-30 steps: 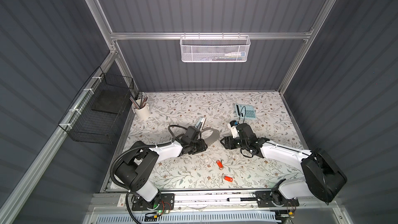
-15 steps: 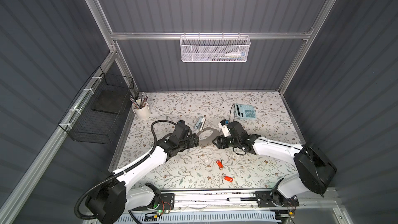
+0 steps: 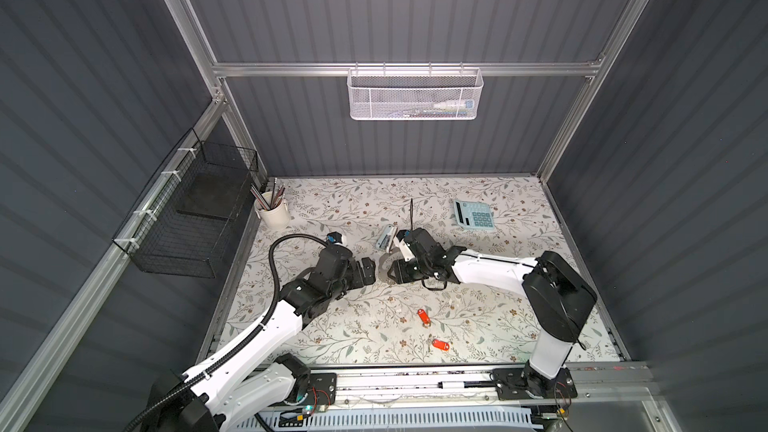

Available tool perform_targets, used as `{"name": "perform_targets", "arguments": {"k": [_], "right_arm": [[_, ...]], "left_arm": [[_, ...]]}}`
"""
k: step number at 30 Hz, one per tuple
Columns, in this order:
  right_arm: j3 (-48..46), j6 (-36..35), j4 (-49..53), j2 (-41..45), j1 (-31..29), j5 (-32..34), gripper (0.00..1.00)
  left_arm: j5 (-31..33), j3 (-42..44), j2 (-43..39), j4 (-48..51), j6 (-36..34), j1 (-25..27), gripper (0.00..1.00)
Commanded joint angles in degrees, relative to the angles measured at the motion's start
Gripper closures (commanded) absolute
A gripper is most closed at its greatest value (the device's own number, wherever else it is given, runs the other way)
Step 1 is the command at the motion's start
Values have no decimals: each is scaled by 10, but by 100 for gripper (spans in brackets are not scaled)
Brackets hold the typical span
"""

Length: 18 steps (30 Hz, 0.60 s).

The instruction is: Put the keys on the keyring

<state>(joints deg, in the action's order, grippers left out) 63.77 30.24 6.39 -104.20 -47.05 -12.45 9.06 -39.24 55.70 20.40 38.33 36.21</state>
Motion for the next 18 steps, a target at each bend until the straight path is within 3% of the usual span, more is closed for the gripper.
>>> {"name": "perform_targets", "arguments": {"k": [1, 18], "right_arm": [[31, -19, 34, -21, -8, -7, 60], [76, -30, 60, -80, -17, 7, 71]], "left_arm": [[11, 12, -11, 20, -9, -3, 0], [0, 12, -9, 17, -1, -3, 0]]}}
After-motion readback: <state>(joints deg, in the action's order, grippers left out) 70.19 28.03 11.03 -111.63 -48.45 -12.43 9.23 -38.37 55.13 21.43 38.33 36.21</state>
